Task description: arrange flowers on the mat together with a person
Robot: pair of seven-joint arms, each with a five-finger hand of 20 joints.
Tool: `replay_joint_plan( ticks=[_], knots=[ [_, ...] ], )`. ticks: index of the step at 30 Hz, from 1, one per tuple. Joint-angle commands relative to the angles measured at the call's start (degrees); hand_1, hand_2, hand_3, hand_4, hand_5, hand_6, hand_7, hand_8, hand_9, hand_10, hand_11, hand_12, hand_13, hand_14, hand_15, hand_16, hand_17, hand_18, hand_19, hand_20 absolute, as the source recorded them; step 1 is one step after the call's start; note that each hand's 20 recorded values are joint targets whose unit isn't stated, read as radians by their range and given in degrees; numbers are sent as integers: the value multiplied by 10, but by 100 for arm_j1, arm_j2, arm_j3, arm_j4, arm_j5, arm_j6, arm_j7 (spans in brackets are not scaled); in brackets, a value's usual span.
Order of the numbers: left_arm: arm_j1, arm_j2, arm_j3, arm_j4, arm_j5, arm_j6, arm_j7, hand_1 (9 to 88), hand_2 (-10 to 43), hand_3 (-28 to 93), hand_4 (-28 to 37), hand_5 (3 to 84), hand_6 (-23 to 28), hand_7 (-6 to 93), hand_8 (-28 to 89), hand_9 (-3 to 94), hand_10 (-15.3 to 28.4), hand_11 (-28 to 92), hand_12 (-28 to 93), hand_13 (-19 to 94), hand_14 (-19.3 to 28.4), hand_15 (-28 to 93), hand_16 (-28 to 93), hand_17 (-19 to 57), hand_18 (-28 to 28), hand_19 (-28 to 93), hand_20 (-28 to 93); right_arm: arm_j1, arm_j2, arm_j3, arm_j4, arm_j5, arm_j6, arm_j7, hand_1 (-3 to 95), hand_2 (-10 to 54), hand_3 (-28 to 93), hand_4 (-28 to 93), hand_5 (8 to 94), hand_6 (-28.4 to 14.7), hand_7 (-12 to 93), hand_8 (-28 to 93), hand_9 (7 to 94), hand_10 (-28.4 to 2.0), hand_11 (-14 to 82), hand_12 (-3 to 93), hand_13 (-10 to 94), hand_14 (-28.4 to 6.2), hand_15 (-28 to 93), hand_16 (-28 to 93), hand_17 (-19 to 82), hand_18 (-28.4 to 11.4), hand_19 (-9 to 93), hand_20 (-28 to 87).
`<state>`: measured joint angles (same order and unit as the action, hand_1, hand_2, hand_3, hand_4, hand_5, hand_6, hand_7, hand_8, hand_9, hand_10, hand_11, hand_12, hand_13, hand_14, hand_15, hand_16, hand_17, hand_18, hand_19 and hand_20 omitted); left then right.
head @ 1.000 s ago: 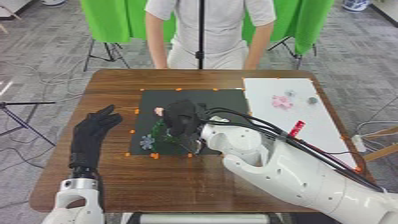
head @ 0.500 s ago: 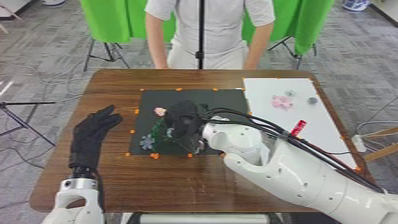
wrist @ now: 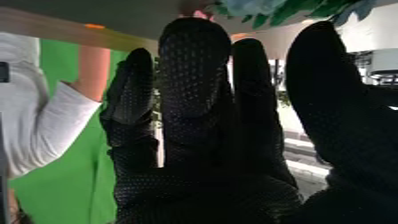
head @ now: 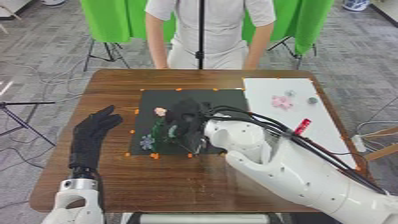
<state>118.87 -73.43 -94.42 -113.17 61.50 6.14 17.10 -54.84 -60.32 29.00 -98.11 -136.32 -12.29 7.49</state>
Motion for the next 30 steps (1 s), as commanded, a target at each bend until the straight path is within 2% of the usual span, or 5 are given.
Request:
replay_joint_plan(
  ticks=[1,11,17,21,30],
  knots=[
    [47,-33,-14,10,32,-53,-51,206,56,669,-277,521,61,100,-54,519,152,180,137,437,187,165,8,99,139,103,210,-223,223,699,-503,245,-424,101,384,-95,742,-256,548,59,156,-118,688,-119,91,127,828,-32,485,365,370,-190,700,526],
    [121,-56,-29,-25,52,-62,-66,209,56,667,-275,521,61,100,-54,519,152,180,137,438,188,166,8,98,139,104,210,-3221,245,4073,-2194,2046,2104,-239,333,-95,715,-221,569,35,139,-105,678,-122,95,129,808,-53,418,343,343,-191,656,506],
    [165,-98,-47,-47,87,-49,-42,207,54,671,-275,521,61,99,-54,519,152,179,137,438,187,165,8,100,136,98,207,-5123,-717,5764,-2219,6126,1317,-2135,223,-28,703,-163,503,13,105,-84,535,-133,68,124,511,-131,155,264,244,-154,277,374],
    [95,-55,-48,-22,144,-139,-64,207,53,671,-275,522,61,99,-54,519,153,178,137,438,187,165,8,101,135,95,207,-5906,-1120,5890,-2127,7696,1524,-2664,129,19,738,-175,417,15,71,-75,413,-130,42,104,319,-112,77,187,198,-149,87,300],
    [64,-39,-48,-19,212,-201,-56,207,53,669,-275,522,62,98,-54,519,151,179,137,437,187,163,7,102,134,90,206,-6796,-1602,6246,-2225,7458,1783,-2879,48,26,785,-190,355,19,63,-78,357,-118,28,83,248,-79,51,107,165,-128,6,259]
  ],
)
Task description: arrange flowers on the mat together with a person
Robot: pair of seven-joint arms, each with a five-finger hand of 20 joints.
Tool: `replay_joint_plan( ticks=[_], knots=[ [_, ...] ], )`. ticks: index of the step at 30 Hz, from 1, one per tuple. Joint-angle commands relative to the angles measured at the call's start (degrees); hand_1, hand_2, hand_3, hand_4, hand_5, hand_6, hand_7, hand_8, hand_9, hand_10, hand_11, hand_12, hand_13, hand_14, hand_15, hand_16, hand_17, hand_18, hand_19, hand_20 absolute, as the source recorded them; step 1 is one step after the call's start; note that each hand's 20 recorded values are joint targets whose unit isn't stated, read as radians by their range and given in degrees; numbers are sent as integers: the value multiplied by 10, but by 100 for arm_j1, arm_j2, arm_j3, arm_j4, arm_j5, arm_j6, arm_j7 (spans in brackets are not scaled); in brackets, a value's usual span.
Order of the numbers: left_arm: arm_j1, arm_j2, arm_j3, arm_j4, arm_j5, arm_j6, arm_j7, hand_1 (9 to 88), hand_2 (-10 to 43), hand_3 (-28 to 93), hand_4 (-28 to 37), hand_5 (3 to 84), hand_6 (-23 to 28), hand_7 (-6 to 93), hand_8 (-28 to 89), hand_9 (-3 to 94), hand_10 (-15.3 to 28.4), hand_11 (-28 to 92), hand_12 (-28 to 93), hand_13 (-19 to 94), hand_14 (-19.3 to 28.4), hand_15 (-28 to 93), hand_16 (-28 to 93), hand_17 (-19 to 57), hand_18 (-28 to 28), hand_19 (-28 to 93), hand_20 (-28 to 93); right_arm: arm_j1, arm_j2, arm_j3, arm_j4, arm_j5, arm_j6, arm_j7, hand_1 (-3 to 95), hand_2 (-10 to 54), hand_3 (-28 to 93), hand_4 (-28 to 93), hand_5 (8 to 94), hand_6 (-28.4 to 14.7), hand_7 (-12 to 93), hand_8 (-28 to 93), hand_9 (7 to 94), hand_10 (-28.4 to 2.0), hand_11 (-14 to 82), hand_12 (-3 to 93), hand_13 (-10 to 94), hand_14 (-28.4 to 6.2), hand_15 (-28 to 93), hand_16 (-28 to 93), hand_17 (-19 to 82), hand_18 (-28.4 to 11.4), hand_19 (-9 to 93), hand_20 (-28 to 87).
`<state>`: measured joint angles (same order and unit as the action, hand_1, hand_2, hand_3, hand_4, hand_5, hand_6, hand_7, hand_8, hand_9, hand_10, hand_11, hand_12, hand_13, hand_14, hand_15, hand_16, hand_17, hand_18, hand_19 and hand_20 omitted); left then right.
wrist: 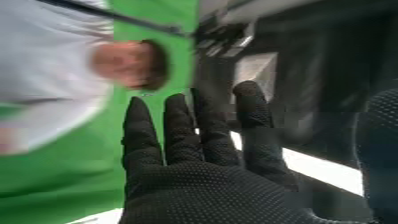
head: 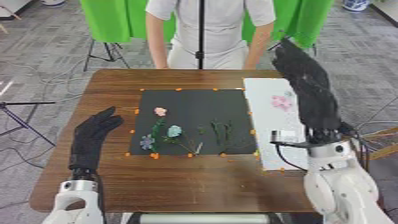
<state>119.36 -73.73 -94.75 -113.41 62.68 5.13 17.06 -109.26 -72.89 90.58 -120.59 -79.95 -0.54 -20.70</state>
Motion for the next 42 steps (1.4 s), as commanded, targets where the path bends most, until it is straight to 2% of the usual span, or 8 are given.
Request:
replay_joint_plan(
  ticks=[1,8,11,13,18,21,29,42],
  knots=[
    [13,-12,-13,2,96,-99,-54,207,52,669,-275,522,62,98,-54,519,151,179,137,437,187,163,7,101,133,89,206,-1365,-359,80,15,1808,658,-106,46,26,787,-190,355,19,65,-78,358,-119,29,83,250,-79,53,106,166,-129,6,258],
    [73,-54,2,-34,132,-115,-87,206,51,671,-274,522,62,97,-54,519,152,178,137,435,187,162,8,101,133,87,206,-1319,-491,87,56,1755,607,-138,44,26,794,-189,355,19,71,-80,352,-113,29,83,267,-82,74,99,176,-136,11,261],
    [-39,-43,15,13,173,-163,-94,207,51,670,-275,521,62,97,-54,519,152,178,136,435,187,161,8,100,133,86,206,-1312,-478,109,46,1641,648,-196,45,27,795,-189,358,17,74,-80,354,-114,29,84,270,-84,80,98,179,-138,13,263],
    [18,-53,-8,-19,163,-171,-125,207,51,670,-275,522,62,96,-54,518,152,178,137,435,186,160,8,100,133,86,205,-1399,-510,146,8,1693,619,-194,44,28,795,-189,361,16,75,-80,356,-116,31,85,271,-85,83,96,181,-139,13,264],
    [-12,-69,-3,6,157,-139,-103,207,51,669,-274,522,62,96,-54,518,153,177,137,435,186,160,8,100,132,85,205,-1398,-461,146,-3,1746,695,-179,46,29,794,-190,364,15,74,-80,361,-117,31,86,275,-86,91,91,183,-139,12,267],
    [27,-89,-11,-11,155,-146,-108,207,51,670,-274,522,62,96,-54,518,152,177,137,435,186,160,9,100,132,85,205,-1398,-451,130,-3,1781,683,-147,46,30,794,-189,367,14,75,-80,363,-117,32,86,277,-86,93,90,186,-140,13,268],
    [-101,-2,13,52,161,-210,-89,207,50,670,-274,522,63,96,-54,517,151,177,137,435,186,159,9,99,133,86,205,-1297,-395,107,29,1840,832,-264,47,31,799,-188,371,13,77,-79,322,-105,21,86,280,-86,99,89,190,-135,14,271],
    [-31,-26,-18,17,149,-180,-89,219,45,668,-259,521,62,98,-54,517,151,177,137,436,186,161,9,98,133,86,204,-1278,-361,240,14,1827,944,-322,50,31,800,-190,378,12,84,-81,318,-101,19,89,285,-86,105,92,192,-137,13,276]
  ],
)
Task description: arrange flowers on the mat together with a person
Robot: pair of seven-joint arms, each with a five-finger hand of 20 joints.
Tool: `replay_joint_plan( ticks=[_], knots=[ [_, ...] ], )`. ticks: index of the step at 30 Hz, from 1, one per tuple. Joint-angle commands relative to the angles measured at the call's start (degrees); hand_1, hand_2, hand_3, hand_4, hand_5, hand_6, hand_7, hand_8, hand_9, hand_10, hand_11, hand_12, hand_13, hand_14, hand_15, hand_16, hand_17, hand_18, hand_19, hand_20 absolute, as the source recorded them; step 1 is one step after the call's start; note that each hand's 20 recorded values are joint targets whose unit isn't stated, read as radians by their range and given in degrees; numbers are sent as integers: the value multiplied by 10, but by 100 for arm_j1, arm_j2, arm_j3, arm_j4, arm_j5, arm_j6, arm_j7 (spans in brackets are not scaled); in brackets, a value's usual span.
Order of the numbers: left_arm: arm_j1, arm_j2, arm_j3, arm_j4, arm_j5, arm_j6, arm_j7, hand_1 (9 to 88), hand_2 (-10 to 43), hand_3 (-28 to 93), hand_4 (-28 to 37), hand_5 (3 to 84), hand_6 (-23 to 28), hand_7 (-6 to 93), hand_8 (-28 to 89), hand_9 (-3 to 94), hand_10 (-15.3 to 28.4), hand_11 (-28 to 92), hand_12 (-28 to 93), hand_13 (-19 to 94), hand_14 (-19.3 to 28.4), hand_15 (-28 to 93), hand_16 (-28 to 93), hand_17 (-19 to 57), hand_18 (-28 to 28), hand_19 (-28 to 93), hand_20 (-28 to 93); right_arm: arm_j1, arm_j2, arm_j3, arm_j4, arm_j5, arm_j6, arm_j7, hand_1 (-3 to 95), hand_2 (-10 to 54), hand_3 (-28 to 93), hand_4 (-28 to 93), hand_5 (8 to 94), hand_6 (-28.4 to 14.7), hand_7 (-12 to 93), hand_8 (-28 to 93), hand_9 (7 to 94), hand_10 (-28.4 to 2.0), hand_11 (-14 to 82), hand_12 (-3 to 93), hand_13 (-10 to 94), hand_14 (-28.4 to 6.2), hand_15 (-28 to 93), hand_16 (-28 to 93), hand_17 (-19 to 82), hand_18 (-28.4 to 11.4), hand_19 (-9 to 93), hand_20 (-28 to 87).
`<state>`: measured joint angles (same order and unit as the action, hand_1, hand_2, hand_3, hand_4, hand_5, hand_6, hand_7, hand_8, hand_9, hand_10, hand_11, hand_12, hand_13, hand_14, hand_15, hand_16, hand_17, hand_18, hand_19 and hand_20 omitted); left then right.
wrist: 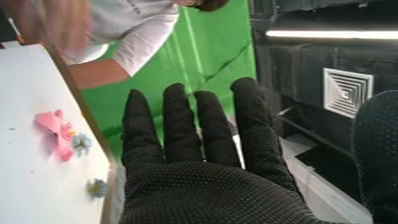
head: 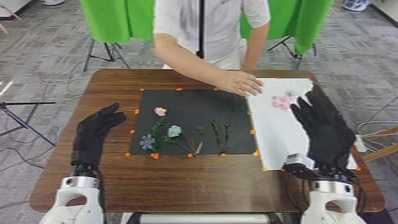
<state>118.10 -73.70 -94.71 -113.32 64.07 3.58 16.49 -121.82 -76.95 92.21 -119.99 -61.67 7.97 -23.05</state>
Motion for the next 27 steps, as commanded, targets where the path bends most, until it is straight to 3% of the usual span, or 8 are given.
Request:
replay_joint_plan(
  ticks=[1,27],
  knots=[
    [83,-29,-21,10,7,-19,-49,219,45,669,-259,521,62,98,-54,517,151,177,137,436,186,160,8,98,133,86,204,-30,37,80,-56,11,111,-79,51,31,800,-190,378,12,84,-81,318,-101,19,89,285,-86,105,92,193,-137,13,277],
    [78,-48,-63,7,-29,-24,-25,215,44,668,-260,521,62,97,-54,517,152,176,137,435,186,160,9,97,134,87,203,-1,60,45,-61,-27,80,-59,53,34,797,-188,412,10,88,-82,347,-107,27,90,296,-88,109,94,196,-138,13,280]
  ],
)
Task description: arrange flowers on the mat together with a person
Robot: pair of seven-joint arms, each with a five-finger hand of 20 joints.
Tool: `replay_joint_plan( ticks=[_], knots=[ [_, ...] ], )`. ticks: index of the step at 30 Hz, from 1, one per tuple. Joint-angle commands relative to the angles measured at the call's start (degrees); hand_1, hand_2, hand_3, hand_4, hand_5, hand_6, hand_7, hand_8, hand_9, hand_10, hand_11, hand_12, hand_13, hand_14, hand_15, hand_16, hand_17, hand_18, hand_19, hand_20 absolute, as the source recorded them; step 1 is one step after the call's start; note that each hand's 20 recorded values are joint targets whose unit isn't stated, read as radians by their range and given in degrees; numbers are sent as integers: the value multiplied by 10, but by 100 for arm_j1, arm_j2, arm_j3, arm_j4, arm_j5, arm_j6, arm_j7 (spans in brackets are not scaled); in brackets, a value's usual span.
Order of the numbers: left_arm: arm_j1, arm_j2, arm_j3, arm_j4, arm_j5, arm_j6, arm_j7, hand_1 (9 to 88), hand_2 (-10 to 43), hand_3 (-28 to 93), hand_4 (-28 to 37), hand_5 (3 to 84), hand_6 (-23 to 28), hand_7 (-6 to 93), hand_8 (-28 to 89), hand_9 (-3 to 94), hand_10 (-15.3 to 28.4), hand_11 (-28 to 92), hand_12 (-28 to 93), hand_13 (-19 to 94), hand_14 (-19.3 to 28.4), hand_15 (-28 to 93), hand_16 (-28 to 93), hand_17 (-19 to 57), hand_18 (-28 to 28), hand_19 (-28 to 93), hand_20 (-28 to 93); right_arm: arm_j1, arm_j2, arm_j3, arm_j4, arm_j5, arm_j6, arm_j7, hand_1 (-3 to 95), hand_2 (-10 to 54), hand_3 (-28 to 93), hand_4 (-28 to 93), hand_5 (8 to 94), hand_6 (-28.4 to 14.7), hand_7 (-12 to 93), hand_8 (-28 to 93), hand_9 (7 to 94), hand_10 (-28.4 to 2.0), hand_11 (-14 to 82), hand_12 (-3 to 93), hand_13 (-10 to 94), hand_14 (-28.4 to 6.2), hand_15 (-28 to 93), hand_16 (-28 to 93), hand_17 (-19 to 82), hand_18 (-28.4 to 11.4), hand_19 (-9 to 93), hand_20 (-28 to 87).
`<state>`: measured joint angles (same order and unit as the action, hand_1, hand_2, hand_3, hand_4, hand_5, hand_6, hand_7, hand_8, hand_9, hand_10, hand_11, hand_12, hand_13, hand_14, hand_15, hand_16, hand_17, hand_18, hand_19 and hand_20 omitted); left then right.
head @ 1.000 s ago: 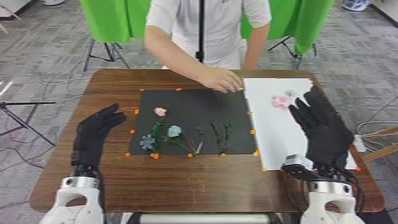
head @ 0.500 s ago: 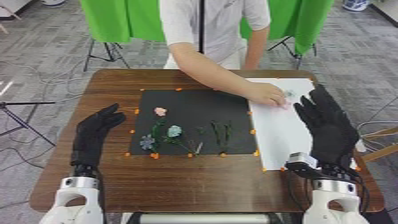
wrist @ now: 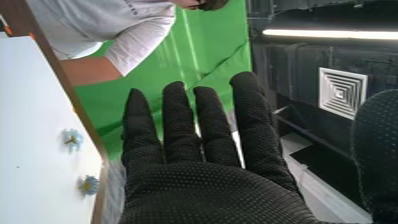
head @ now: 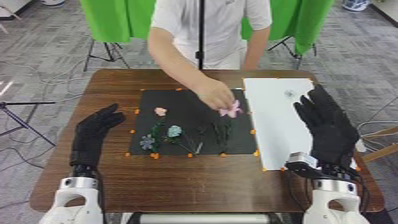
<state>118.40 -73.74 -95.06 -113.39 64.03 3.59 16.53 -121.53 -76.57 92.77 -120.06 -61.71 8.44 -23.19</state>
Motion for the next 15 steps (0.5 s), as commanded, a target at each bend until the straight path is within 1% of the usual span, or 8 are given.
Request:
replay_joint_plan(
  ticks=[1,3,4,8,10,13,15],
  knots=[
    [31,-34,-23,25,-35,-47,-39,214,45,668,-260,521,63,97,-54,518,152,176,137,435,187,160,9,97,134,87,203,-45,13,-10,-63,-29,37,-53,53,34,796,-188,413,9,88,-82,347,-107,27,90,296,-88,109,94,196,-138,13,280],
    [33,-25,-23,28,-33,-49,-24,214,45,667,-261,521,63,97,-54,517,152,176,137,435,187,160,9,96,134,87,204,-15,26,-25,-45,-30,36,-58,53,34,797,-188,413,9,87,-82,348,-107,28,90,296,-88,109,94,196,-138,13,280],
    [-10,-8,-11,50,-30,-65,-39,215,45,667,-262,521,63,97,-54,516,151,176,137,434,187,160,9,96,134,87,204,-10,24,-28,-38,-33,39,-82,53,34,798,-188,413,10,87,-82,348,-107,28,90,296,-88,109,94,198,-138,14,280],
    [-32,21,-10,59,-42,-69,-32,214,44,667,-263,521,64,95,-54,516,151,175,137,434,187,159,9,95,135,89,204,48,57,-66,-11,-41,50,-61,54,35,796,-189,416,10,89,-81,353,-108,30,91,298,-85,109,92,209,-135,34,299],
    [-36,18,-2,61,-49,-75,-24,213,44,668,-262,521,64,95,-54,517,151,175,136,433,187,159,9,95,135,89,203,63,68,-80,-3,-45,56,-51,54,35,797,-188,416,10,89,-82,354,-108,29,91,300,-85,109,92,209,-135,36,304],
    [-27,10,-7,60,-28,-103,-42,213,45,667,-263,522,64,95,-54,517,151,176,138,433,187,159,10,95,136,89,203,77,75,-102,8,-55,43,-44,55,34,796,-189,419,10,91,-82,354,-110,30,91,301,-85,111,92,209,-135,36,306],
    [-12,6,-12,50,-33,-82,-32,213,44,667,-264,521,64,95,-53,517,151,176,137,433,187,158,10,95,135,89,203,79,72,-113,14,-58,25,-46,55,35,796,-189,420,9,91,-82,356,-112,30,91,301,-85,111,92,209,-136,35,306]
  ],
)
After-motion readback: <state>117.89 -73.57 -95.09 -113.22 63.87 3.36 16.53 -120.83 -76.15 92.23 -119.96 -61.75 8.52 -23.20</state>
